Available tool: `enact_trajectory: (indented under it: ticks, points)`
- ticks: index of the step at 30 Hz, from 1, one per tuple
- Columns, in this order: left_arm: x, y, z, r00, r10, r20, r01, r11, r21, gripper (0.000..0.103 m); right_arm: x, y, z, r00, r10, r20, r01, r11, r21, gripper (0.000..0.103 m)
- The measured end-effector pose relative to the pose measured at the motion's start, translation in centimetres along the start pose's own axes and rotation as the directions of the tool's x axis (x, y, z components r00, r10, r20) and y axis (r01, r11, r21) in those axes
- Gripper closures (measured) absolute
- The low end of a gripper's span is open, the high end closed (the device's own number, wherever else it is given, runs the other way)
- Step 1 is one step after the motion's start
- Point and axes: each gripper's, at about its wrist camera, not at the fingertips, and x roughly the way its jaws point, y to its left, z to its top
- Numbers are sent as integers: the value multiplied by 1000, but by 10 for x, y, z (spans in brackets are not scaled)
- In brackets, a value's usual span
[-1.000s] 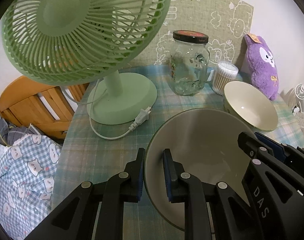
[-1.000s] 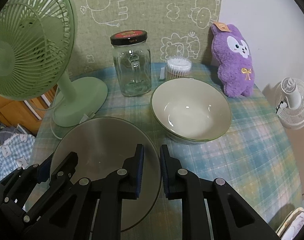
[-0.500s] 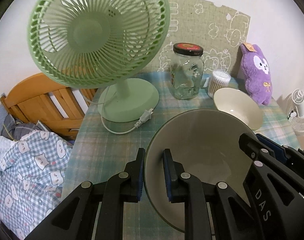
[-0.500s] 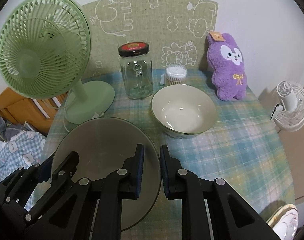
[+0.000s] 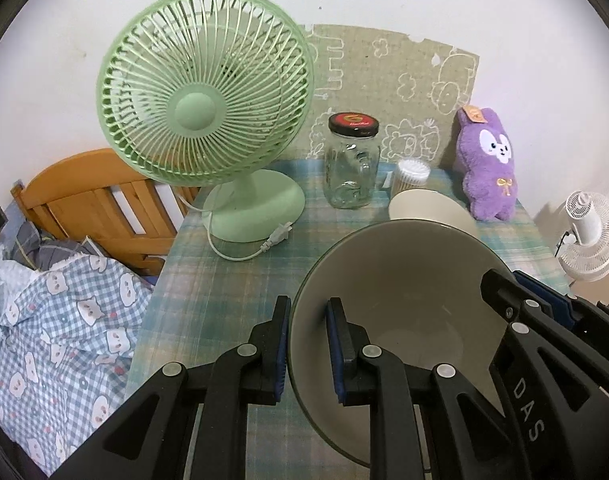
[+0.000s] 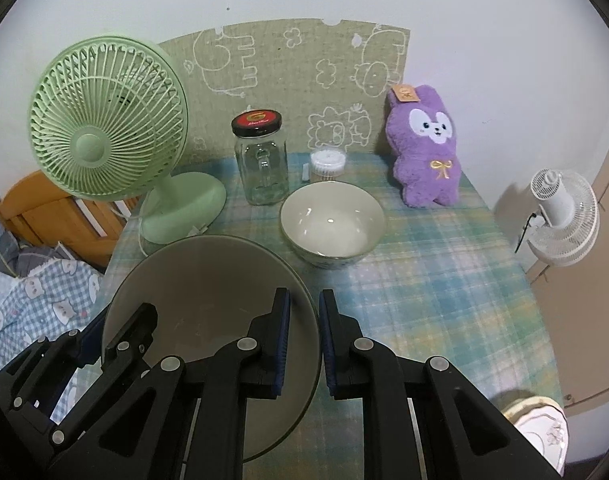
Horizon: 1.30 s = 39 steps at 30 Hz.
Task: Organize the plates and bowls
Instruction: 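Lift the second grey plate with both grippers and carry it toward the first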
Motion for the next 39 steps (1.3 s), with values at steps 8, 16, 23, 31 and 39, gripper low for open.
enact_trajectory:
  ticks: [8,16,23,31,39]
  points:
    - [-35,-13,-7,1000,19,18,-19,1000,-10,88,-37,-14,-10,1000,18,25,-18,1000,-2,86]
    - [-70,-26,-23,998,40,40,-39,999,-21,88,-71,-32,-25,998,40,43,-40,999,-13,86]
    - [-92,-39,-39,998,45,46,-44,998,-36,88,-92,-48,-40,998,46,46,-46,999,-20,86]
    - [-108,-52,-57,998,46,40,-44,998,-48,88,-109,-63,-59,998,47,45,-46,999,-26,86]
    - [-113,-61,-77,998,48,32,-46,998,-51,88,-114,-74,-78,998,50,32,-49,998,-33,86]
